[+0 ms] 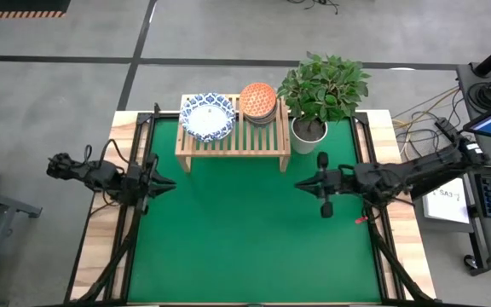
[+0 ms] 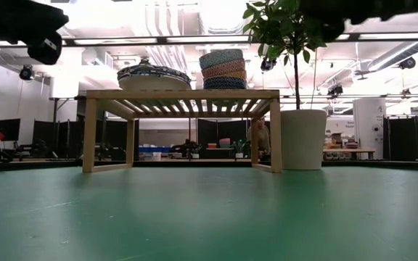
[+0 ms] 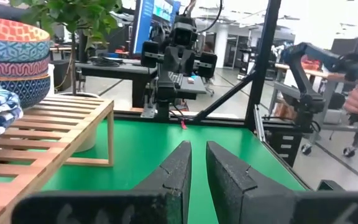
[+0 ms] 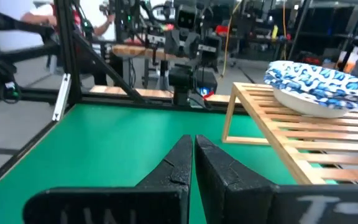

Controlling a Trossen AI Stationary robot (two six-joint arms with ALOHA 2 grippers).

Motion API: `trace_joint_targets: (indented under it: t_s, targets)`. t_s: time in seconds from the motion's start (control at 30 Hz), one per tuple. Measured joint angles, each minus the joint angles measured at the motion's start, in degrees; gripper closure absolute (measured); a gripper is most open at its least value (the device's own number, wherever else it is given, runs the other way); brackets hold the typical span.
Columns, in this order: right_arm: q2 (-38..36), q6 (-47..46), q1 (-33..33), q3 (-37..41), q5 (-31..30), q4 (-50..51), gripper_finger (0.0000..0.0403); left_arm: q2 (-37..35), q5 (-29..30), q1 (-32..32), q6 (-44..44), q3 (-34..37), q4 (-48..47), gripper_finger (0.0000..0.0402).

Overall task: Place and stack bowls onto a shelf
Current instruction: Return to Home Position

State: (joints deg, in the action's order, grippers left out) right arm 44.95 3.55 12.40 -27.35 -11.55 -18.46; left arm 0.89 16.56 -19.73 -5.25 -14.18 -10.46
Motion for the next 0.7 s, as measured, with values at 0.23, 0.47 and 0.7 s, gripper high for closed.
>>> trace_joint_targets:
  t_s: [0.23,0.47,0.7]
  targets:
    - [-11.42,1.55,-0.04,8.23,-0.17,-1.01,0.0394,-0.94,3.77,0.04,0.62,0.27,-0.6,0.037]
    - [-16.7,4.33,-1.04,16.94,-0.41,-10.13,0.0394,-0.92,5.45,0.07,1.92,0.95,-0.66,0.037]
    - [-17.27,7.0,-6.5,18.43,1.25,-10.95,0.0394,-0.92,5.48,0.07,2.16,2.17,-0.64,0.037]
